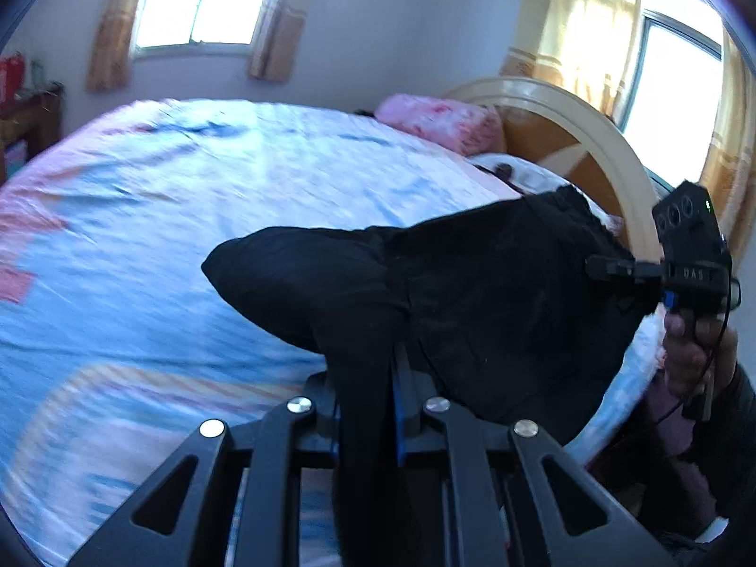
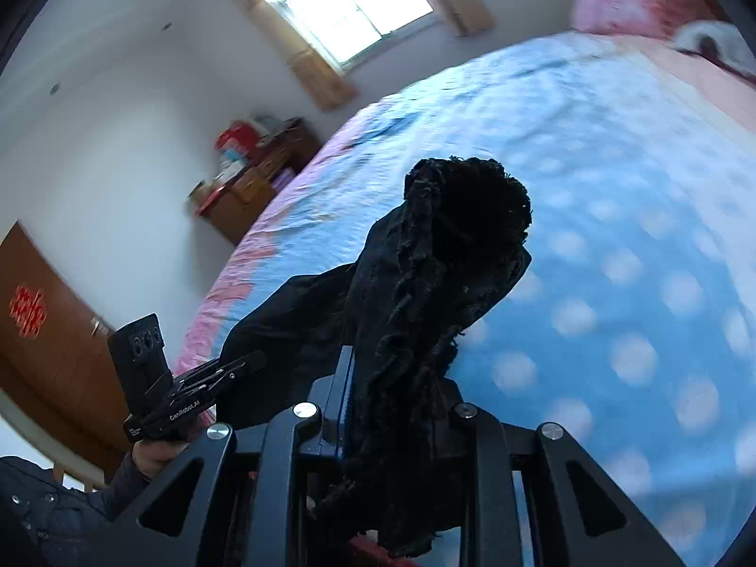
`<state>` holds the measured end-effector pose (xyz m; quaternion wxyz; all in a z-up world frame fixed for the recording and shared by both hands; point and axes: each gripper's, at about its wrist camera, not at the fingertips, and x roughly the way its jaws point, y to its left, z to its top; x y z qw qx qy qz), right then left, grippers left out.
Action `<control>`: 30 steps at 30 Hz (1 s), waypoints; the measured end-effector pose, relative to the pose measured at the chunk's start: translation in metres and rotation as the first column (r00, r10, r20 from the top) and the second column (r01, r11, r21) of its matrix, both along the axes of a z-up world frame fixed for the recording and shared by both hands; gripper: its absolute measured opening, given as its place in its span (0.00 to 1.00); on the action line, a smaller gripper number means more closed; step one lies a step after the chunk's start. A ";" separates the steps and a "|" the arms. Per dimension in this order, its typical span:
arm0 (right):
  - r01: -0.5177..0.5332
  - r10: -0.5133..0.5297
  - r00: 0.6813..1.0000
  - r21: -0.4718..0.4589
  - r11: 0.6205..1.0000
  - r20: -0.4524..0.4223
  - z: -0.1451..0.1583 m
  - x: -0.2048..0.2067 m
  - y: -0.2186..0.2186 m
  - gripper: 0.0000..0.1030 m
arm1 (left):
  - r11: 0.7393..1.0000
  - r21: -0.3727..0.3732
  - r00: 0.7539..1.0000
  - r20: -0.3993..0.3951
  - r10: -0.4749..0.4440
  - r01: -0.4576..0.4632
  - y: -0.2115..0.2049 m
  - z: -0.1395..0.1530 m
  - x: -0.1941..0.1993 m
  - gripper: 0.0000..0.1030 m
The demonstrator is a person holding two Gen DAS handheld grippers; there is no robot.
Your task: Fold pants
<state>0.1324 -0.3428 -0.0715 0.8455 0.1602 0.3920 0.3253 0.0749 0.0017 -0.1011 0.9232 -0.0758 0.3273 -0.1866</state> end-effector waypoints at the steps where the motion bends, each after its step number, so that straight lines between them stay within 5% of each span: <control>1: -0.022 0.022 1.000 0.000 1.000 0.008 0.004 0.013 0.012 0.23 | 1.000 0.010 1.000 0.008 0.021 -0.021 0.009 0.004 0.002 0.15; 10: -0.227 0.228 0.973 -0.019 0.974 0.036 0.031 0.120 0.140 0.22 | 0.968 0.081 0.969 0.091 0.229 -0.236 0.106 0.029 0.033 0.15; 16: -0.315 0.316 0.948 -0.035 0.949 0.028 0.031 0.177 0.216 0.22 | 0.936 0.128 0.943 0.104 0.316 -0.327 0.149 0.020 0.059 0.15; 30: -0.384 0.380 0.919 -0.026 0.923 -0.103 -0.042 0.255 0.307 0.22 | 0.890 0.170 0.903 0.004 0.429 -0.424 0.202 -0.033 0.087 0.15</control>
